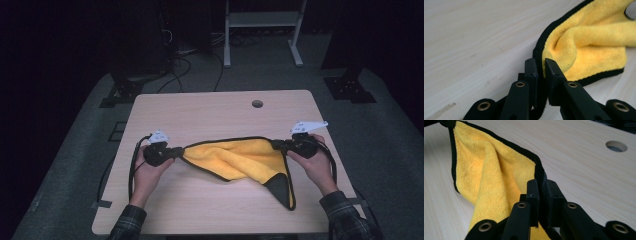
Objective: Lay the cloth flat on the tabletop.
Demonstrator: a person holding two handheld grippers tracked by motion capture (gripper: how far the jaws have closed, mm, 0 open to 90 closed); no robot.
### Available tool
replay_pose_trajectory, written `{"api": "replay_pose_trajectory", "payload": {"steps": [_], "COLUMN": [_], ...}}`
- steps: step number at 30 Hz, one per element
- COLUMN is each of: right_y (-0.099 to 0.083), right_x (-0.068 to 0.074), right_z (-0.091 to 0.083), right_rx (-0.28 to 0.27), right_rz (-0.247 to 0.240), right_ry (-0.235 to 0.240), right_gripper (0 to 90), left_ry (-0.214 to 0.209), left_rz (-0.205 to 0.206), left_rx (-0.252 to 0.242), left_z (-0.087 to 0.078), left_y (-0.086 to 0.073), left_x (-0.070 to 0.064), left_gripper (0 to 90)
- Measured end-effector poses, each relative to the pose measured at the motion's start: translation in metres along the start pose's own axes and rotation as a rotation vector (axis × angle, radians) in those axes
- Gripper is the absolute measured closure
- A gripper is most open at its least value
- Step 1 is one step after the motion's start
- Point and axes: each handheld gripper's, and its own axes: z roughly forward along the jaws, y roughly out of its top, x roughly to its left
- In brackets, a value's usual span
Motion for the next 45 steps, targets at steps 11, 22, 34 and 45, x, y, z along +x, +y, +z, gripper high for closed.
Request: {"api": "replay_pose_trajectory", "payload": {"steps": [11,22,34,45], "right_y": [0.029,0.052,0.076,0.078], "right_x": [-0.003,-0.006,0.002,0.027], "right_z": [-0.027,-0.049,-0.086,-0.121], "right_rx": [-0.119,-0.21,-0.287,-0.38], "right_rz": [-0.009,-0.024,-0.077,-0.114], "right_ry": [-0.023,-0.043,-0.065,-0.024], "right_gripper": [81.7,81.7,81.7,81.7], "left_ry": [0.015,0.014,-0.002,-0.006], "left_rz": [0.044,0.074,0.11,0.185], "left_rx": [-0.162,-0.281,-0.358,-0.425], "left_z": [-0.035,-0.064,-0.092,-0.136], "left_y": [0.043,0.074,0.093,0.1], "left_x": [0.001,0.001,-0.011,-0.038], "left_gripper": [80.4,80.5,80.7,80.7]}}
